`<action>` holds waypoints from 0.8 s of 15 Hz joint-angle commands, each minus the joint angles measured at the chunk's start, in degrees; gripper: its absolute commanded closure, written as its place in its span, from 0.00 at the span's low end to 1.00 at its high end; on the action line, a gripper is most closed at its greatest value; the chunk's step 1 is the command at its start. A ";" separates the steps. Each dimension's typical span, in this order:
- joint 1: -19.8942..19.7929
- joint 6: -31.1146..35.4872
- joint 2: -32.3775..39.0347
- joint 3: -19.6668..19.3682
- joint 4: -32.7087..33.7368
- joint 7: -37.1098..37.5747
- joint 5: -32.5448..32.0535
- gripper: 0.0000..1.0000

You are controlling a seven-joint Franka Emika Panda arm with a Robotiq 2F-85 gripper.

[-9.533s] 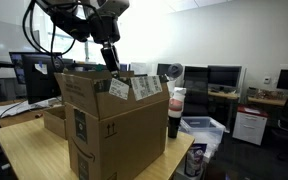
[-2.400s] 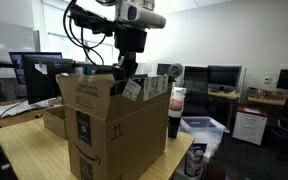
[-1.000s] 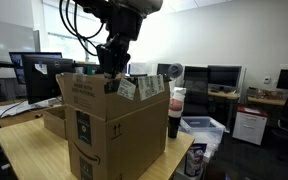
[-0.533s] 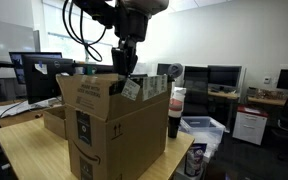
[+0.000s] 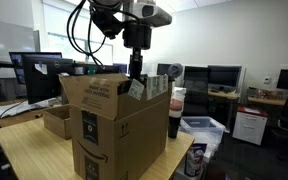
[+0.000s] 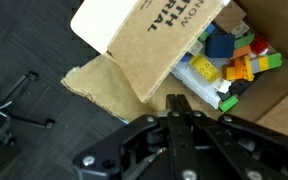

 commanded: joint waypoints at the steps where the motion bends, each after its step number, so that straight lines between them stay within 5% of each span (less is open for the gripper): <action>1: 0.35 2.71 3.06 0.49 1.74 -5.74 0.51 0.96; 12: 1.62 -5.23 6.34 2.79 9.90 -8.22 0.90 0.96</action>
